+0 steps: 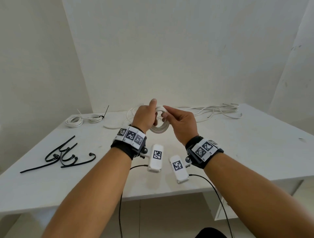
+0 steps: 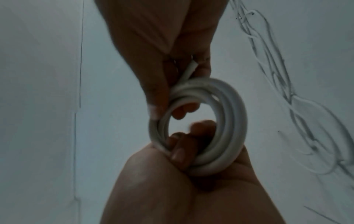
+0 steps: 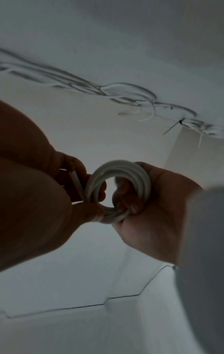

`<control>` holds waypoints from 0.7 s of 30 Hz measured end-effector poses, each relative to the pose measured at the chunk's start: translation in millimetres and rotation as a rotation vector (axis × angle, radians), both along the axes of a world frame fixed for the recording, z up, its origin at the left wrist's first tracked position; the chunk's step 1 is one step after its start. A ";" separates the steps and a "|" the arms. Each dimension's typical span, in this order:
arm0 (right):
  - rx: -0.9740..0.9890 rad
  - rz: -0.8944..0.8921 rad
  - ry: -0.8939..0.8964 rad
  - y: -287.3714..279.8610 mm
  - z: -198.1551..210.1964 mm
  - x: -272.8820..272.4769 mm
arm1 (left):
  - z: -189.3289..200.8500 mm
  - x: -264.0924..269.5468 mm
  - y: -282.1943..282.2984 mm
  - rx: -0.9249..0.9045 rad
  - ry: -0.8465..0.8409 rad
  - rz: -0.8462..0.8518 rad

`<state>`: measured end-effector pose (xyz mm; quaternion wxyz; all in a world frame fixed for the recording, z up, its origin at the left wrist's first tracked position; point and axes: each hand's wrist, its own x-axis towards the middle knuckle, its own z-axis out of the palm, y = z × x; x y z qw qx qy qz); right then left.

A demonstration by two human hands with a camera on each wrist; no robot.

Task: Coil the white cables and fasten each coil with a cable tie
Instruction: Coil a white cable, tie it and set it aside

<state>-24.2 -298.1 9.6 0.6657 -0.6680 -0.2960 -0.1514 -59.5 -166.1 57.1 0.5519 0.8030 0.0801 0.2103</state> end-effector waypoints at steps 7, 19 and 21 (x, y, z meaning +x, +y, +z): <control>-0.441 -0.017 -0.223 -6.6 7.5 3.4 | -12.2 -8.3 14.9 -0.214 0.225 -0.225; -0.487 -0.049 -0.220 49.6 6.2 -20.2 | -19.7 -18.5 37.2 -0.511 -0.117 0.184; -0.532 -0.032 -0.239 62.1 7.7 -20.7 | -22.2 -23.6 46.5 -0.536 -0.148 0.205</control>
